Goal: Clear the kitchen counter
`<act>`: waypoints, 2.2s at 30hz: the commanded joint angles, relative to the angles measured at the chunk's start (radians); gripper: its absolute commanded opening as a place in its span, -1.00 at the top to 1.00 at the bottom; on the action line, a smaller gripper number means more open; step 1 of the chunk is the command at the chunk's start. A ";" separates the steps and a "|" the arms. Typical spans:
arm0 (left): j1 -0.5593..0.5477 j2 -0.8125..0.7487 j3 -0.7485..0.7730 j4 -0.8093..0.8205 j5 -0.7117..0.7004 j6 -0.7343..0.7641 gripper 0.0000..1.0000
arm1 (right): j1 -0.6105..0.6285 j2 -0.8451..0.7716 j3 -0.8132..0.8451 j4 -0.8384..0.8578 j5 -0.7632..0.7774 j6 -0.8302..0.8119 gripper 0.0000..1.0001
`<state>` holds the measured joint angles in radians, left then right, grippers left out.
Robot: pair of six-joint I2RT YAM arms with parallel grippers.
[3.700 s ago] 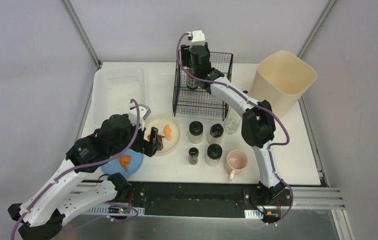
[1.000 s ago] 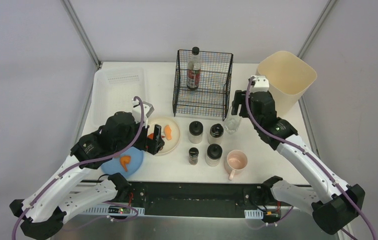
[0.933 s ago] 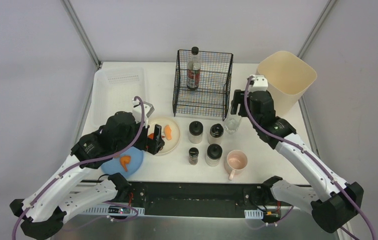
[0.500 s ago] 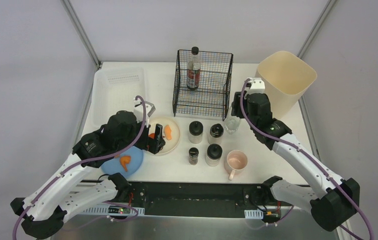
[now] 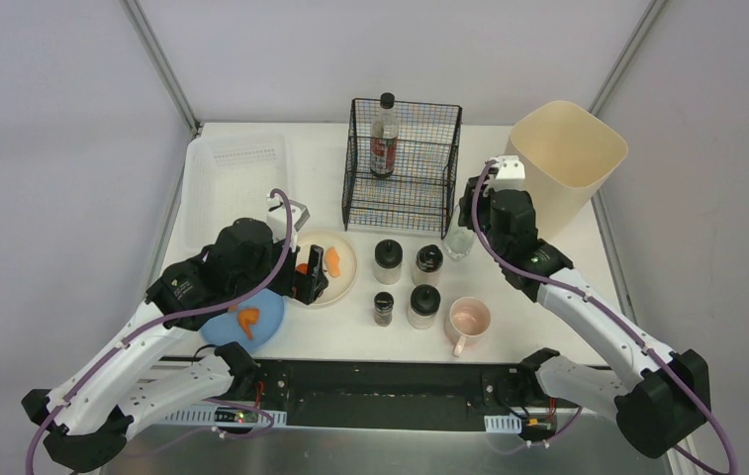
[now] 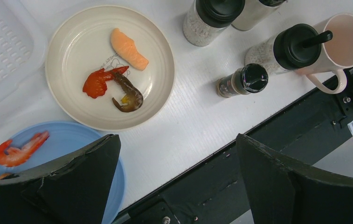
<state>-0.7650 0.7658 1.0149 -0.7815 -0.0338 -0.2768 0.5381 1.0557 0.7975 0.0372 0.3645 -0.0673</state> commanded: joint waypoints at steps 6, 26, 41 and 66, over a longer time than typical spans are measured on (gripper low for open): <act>0.000 0.003 0.006 0.034 0.000 -0.012 -0.99 | -0.002 -0.007 -0.019 0.086 0.024 -0.031 -0.09; 0.000 0.012 0.000 0.041 0.008 -0.007 -0.99 | 0.009 -0.016 -0.038 0.167 0.035 -0.063 -0.09; 0.000 0.014 -0.004 0.042 0.011 -0.007 -0.99 | 0.029 -0.004 -0.055 0.204 0.050 -0.079 0.32; 0.000 -0.006 -0.008 0.042 0.016 -0.007 -0.99 | 0.080 -0.084 0.250 0.012 0.174 -0.149 1.00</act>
<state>-0.7650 0.7696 1.0096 -0.7650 -0.0288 -0.2768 0.6086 1.0237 0.8860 -0.0010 0.4942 -0.1932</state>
